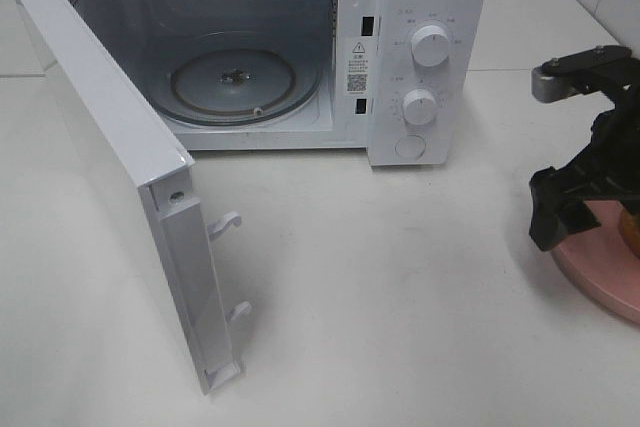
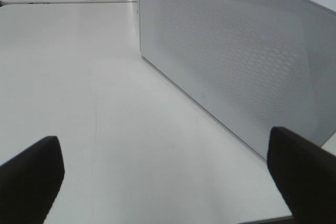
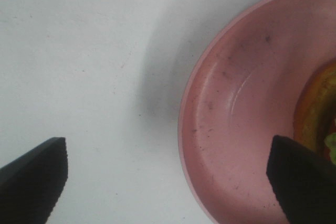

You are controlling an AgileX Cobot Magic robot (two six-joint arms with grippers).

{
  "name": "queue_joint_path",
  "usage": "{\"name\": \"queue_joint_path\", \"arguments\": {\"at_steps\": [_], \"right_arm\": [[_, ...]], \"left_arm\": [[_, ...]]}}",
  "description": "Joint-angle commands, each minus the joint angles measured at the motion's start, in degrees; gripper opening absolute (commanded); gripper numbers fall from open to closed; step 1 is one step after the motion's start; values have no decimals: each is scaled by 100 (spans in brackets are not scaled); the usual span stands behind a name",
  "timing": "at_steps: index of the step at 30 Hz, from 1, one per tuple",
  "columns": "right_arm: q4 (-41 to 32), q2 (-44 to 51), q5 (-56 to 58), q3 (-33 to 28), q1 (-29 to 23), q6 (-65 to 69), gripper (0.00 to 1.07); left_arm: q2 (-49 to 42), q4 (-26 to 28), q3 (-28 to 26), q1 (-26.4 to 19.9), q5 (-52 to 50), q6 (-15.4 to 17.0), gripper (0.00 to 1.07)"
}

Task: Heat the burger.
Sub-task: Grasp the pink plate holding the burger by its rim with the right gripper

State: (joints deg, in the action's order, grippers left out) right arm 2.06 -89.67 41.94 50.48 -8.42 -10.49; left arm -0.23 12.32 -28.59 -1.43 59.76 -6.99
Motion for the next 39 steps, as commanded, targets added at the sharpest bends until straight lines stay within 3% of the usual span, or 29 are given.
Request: {"name": "queue_joint_path", "arguments": {"at_steps": [1, 14, 33, 38, 39], "right_arm": [[252, -315, -103, 52, 46, 86, 102], [361, -922, -584, 52, 309, 218, 98], [315, -1570, -974, 52, 309, 229, 89], [315, -1587, -991, 52, 309, 292, 80], [315, -1587, -985, 52, 309, 355, 73]], "left_arm": [[-126, 6, 11, 0, -46, -6, 103], [-126, 6, 11, 0, -46, -6, 103], [-126, 6, 11, 0, -46, -6, 103], [-126, 6, 11, 0, -46, -6, 103], [-126, 6, 11, 0, -46, -6, 103]]}}
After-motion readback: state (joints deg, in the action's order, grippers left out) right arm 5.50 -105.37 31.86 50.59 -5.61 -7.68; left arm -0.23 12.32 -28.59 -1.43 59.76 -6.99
